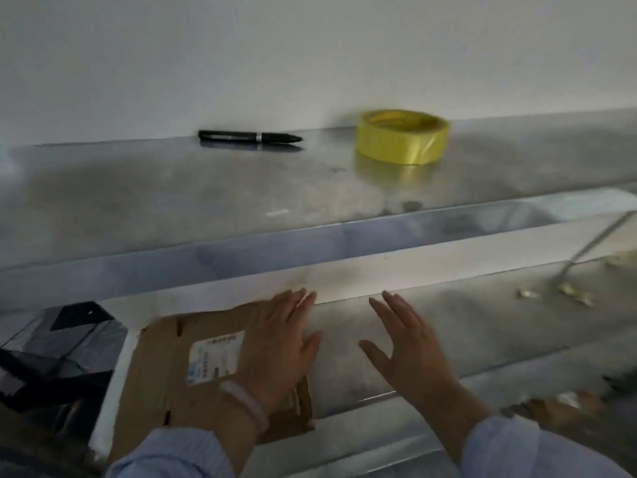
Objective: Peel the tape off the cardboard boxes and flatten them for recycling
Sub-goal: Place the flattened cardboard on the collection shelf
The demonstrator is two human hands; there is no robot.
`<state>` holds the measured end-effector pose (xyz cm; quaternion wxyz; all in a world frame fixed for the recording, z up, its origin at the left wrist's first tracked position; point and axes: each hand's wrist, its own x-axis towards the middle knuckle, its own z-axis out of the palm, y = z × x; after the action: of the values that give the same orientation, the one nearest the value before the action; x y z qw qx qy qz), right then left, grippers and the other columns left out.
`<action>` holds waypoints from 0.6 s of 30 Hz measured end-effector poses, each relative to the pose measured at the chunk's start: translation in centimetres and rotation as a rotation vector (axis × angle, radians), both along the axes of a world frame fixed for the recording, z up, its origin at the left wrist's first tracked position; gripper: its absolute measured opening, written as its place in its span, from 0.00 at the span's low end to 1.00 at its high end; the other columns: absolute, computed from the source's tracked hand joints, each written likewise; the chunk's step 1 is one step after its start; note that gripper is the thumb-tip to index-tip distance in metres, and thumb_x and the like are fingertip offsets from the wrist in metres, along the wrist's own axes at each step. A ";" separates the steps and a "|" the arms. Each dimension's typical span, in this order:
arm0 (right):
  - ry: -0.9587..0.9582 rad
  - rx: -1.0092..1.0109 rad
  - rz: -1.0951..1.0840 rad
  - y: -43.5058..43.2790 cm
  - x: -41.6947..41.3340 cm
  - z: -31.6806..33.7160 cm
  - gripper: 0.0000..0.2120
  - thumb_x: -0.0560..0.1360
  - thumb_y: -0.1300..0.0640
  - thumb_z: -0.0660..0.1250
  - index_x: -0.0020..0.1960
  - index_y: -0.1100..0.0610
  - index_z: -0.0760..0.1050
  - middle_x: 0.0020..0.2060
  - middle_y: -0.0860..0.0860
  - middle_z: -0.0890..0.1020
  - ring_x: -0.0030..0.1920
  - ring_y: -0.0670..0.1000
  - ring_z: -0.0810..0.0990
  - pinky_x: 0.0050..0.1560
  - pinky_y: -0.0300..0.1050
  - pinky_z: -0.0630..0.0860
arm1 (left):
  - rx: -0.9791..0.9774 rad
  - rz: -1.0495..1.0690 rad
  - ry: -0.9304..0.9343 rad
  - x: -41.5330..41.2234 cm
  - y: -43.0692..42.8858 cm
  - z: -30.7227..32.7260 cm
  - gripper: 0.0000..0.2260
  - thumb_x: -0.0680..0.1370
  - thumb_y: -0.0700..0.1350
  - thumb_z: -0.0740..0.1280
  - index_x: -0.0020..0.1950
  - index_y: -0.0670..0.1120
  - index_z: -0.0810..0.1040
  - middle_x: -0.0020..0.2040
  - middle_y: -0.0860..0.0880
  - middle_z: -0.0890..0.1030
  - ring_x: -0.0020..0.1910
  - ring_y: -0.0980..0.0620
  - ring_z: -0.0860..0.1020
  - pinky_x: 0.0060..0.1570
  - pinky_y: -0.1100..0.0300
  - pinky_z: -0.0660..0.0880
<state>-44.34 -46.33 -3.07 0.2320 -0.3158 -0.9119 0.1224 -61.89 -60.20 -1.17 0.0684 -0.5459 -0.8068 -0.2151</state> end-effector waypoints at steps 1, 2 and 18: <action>-0.004 0.041 -0.036 0.8 1.7 0.6 0.32 0.70 0.44 0.73 0.70 0.54 0.71 0.70 0.56 0.71 0.71 0.57 0.69 0.68 0.56 0.67 | -0.001 -0.044 0.024 1.3 1.6 0.5 0.25 0.77 0.55 0.62 0.72 0.48 0.69 0.71 0.48 0.71 0.71 0.46 0.68 0.71 0.48 0.62; -0.013 0.069 -0.073 1.5 3.4 1.2 0.33 0.70 0.43 0.72 0.71 0.54 0.69 0.71 0.56 0.70 0.72 0.57 0.67 0.69 0.56 0.66 | -0.010 -0.083 0.055 2.7 3.3 1.1 0.25 0.77 0.56 0.62 0.73 0.49 0.67 0.72 0.49 0.69 0.72 0.47 0.66 0.71 0.48 0.62; -0.099 0.161 -0.592 15.4 41.4 7.8 0.35 0.75 0.33 0.56 0.77 0.45 0.52 0.78 0.45 0.51 0.77 0.43 0.45 0.74 0.42 0.37 | 0.229 -0.565 0.161 37.5 29.0 7.9 0.28 0.72 0.59 0.64 0.69 0.51 0.72 0.68 0.50 0.74 0.66 0.46 0.73 0.65 0.45 0.69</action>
<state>-2.98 -30.97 4.75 0.2373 -0.5539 -0.7971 -0.0385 -24.40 -31.16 6.70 0.1307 -0.7525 -0.5859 -0.2710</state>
